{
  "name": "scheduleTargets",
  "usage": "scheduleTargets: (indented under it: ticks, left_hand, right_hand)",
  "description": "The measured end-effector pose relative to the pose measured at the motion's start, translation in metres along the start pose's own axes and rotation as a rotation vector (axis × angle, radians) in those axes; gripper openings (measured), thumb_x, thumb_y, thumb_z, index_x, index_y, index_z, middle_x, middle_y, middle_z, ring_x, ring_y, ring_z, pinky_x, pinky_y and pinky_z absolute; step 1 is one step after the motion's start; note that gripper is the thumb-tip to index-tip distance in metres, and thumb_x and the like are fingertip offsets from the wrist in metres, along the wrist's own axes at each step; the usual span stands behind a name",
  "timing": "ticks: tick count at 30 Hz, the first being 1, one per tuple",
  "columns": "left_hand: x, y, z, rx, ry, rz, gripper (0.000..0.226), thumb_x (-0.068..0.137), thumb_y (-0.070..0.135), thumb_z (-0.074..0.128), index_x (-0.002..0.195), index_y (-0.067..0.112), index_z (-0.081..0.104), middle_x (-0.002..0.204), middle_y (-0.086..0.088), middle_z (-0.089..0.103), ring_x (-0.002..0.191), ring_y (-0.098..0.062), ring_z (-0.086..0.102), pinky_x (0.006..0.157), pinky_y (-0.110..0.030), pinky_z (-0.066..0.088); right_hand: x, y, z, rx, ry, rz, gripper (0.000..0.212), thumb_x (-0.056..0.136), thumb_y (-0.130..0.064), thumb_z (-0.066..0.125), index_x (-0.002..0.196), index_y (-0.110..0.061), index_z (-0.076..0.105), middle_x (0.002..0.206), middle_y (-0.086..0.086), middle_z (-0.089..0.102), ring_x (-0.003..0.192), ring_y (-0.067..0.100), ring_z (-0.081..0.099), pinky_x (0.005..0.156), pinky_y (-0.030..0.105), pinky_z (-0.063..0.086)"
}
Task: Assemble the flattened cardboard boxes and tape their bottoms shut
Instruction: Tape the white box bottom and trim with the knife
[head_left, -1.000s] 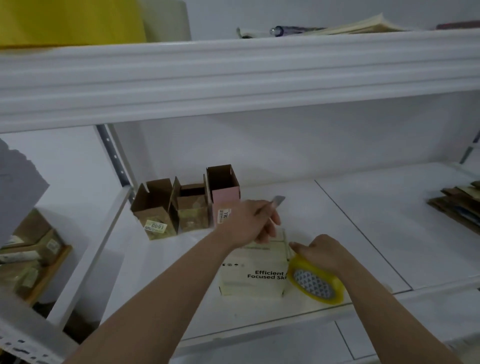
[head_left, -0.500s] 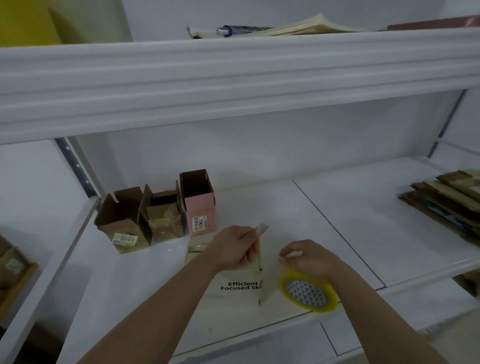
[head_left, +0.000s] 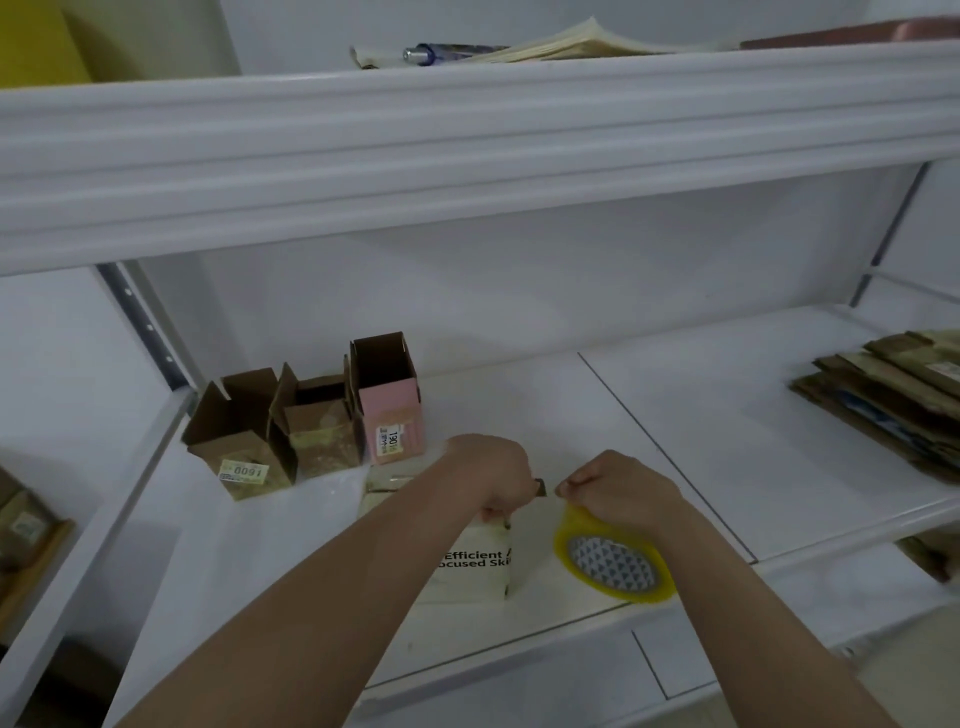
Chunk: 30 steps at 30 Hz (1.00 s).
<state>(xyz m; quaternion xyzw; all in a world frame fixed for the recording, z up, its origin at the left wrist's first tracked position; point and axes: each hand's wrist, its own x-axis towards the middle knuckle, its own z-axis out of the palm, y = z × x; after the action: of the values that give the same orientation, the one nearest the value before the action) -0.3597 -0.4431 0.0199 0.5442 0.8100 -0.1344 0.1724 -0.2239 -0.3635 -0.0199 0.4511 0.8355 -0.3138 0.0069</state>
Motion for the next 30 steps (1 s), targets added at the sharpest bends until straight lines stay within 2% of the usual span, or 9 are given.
scheduleTargets:
  ticks: [5,10,12,14,16,20,25,27,30]
  left_hand:
    - [-0.002,-0.006,-0.001,-0.061,-0.015,0.081,0.038,0.102,0.036,0.037,0.079,0.015,0.058,0.071,-0.002,0.059,0.064,-0.018,0.055,0.059,-0.026,0.039]
    - [-0.025,-0.051,0.01,-0.971,0.0,0.224,0.042,0.102,0.036,0.042,0.071,0.012,0.057,0.069,0.0,0.064,0.065,-0.011,0.063,0.067,-0.022,0.053]
    - [-0.022,-0.054,0.017,-1.152,0.09,0.137,0.039,0.103,0.028,0.043,0.072,0.009,0.058,0.07,-0.004,0.063,0.062,-0.011,0.062,0.065,-0.023,0.054]
    - [-0.016,-0.043,0.02,-1.049,0.214,0.027,0.035,0.104,0.025,0.042,0.074,0.01,0.055,0.072,-0.005,0.059,0.054,-0.009,0.056,0.058,-0.022,0.048]
    - [-0.009,-0.027,0.022,-0.717,0.323,-0.061,0.029,0.103,0.028,0.042,0.08,0.011,0.05,0.079,-0.004,0.057,0.06,-0.011,0.052,0.055,-0.024,0.039]
    - [-0.009,0.01,0.032,-0.426,0.435,-0.307,0.018,0.097,0.025,0.053,0.106,0.011,0.046,0.106,-0.008,0.062,0.099,-0.027,0.063,0.072,-0.033,0.045]
    - [-0.003,0.027,0.036,-0.223,0.468,-0.413,0.031,0.095,0.01,0.052,0.125,0.008,0.041,0.122,-0.009,0.054,0.111,-0.027,0.06,0.083,-0.034,0.051]
    - [-0.004,0.033,0.039,-0.115,0.446,-0.399,0.037,0.094,0.01,0.054,0.127,0.006,0.038,0.125,-0.011,0.049,0.113,-0.026,0.057,0.084,-0.033,0.05]
    - [-0.007,0.037,0.042,-0.062,0.448,-0.354,0.048,0.089,0.012,0.062,0.128,0.005,0.035,0.127,-0.012,0.046,0.115,-0.026,0.054,0.085,-0.033,0.05]
  right_hand:
    - [-0.006,0.014,-0.004,0.126,0.062,0.067,0.018,0.081,-0.043,0.064,0.08,-0.029,0.075,0.089,-0.005,0.071,0.088,0.018,0.067,0.089,0.037,0.053]
    - [-0.01,0.041,-0.009,0.122,0.081,0.137,0.018,0.081,-0.047,0.062,0.089,-0.036,0.073,0.099,-0.006,0.068,0.098,0.019,0.064,0.093,0.037,0.048]
    - [-0.009,0.041,-0.004,0.141,0.063,0.134,0.017,0.081,-0.045,0.062,0.068,-0.04,0.07,0.083,-0.006,0.065,0.087,0.019,0.063,0.089,0.038,0.049]
    - [-0.003,0.043,0.002,0.178,0.048,0.116,0.035,0.082,-0.041,0.063,0.047,-0.036,0.062,0.061,-0.007,0.057,0.07,0.019,0.059,0.08,0.037,0.05]
    - [0.001,0.042,0.007,0.171,0.041,0.099,0.032,0.083,-0.04,0.062,0.053,-0.03,0.066,0.06,-0.006,0.061,0.067,0.017,0.061,0.079,0.035,0.051]
    - [0.004,0.037,0.012,0.176,0.042,0.083,0.02,0.086,-0.043,0.06,0.087,-0.032,0.076,0.095,-0.007,0.07,0.094,0.02,0.066,0.089,0.034,0.049]
    - [0.003,0.031,0.011,0.249,0.136,0.042,0.025,0.092,-0.045,0.056,0.108,-0.037,0.072,0.123,-0.007,0.066,0.113,0.021,0.061,0.085,0.03,0.04]
    - [0.003,0.031,0.009,0.302,0.161,0.015,0.021,0.092,-0.046,0.056,0.101,-0.039,0.074,0.117,-0.009,0.069,0.109,0.02,0.062,0.089,0.032,0.044]
    - [0.004,0.032,0.004,0.398,0.193,-0.034,0.028,0.09,-0.052,0.058,0.068,-0.041,0.07,0.074,-0.014,0.068,0.082,0.017,0.065,0.083,0.035,0.05]
